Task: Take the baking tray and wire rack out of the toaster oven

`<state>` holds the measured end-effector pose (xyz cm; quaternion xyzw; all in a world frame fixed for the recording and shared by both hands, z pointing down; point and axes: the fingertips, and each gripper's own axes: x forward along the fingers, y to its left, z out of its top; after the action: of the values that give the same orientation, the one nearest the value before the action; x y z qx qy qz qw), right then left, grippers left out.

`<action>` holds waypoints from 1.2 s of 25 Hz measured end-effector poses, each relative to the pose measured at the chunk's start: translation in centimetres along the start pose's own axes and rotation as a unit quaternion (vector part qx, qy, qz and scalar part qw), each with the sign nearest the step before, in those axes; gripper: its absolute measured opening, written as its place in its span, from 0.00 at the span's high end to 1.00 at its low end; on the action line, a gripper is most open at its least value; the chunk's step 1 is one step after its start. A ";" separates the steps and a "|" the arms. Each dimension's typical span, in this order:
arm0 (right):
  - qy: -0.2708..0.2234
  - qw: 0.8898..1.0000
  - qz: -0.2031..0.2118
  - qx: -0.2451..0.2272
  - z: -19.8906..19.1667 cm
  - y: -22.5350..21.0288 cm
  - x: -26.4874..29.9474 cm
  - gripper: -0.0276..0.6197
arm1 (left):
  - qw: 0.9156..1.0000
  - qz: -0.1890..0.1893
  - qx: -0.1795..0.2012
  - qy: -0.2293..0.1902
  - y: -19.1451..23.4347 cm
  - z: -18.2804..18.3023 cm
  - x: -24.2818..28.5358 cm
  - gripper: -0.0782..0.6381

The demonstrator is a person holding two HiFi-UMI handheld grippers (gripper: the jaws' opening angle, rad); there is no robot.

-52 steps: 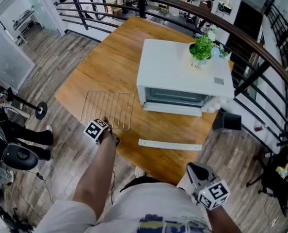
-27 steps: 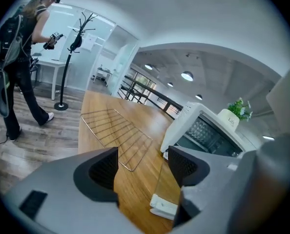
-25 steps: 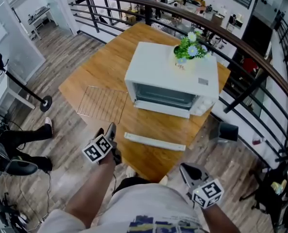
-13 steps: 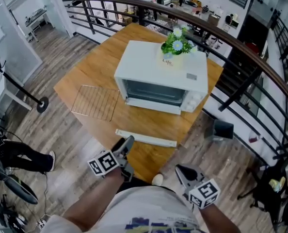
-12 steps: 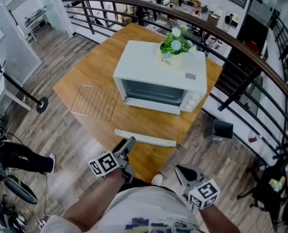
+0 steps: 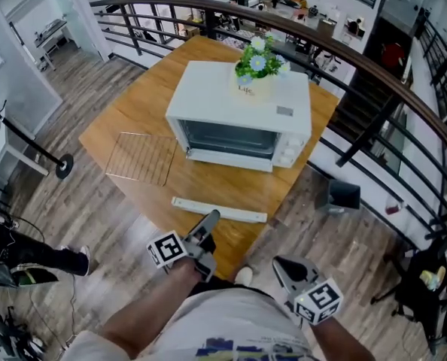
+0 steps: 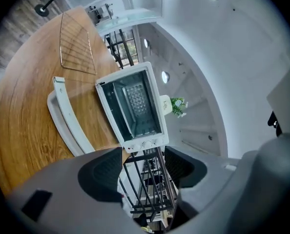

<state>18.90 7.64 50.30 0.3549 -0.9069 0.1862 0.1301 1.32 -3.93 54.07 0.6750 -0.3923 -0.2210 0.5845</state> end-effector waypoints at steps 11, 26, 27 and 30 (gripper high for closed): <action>0.007 1.000 -0.020 0.017 -0.8 -1.5 -1.0 0.95 | 1.000 -0.020 -0.009 0.009 0.9 0.1 3.6 0.55; 0.012 0.999 -0.029 0.033 -0.6 -2.0 0.4 0.95 | 1.000 -0.025 -0.017 -0.007 1.9 4.7 11.3 0.61; 0.013 0.999 -0.031 0.035 -0.7 -2.1 0.6 0.95 | 0.999 -0.025 -0.020 -0.007 2.1 5.0 11.7 0.61; 0.015 0.998 -0.036 0.040 -0.7 -2.4 1.0 0.95 | 0.999 -0.025 -0.028 -0.009 2.7 5.7 12.9 0.61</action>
<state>19.89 5.70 51.87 0.3891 -0.8835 0.2227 0.1356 3.95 -17.65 57.53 0.6660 -0.3741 -0.2521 0.5940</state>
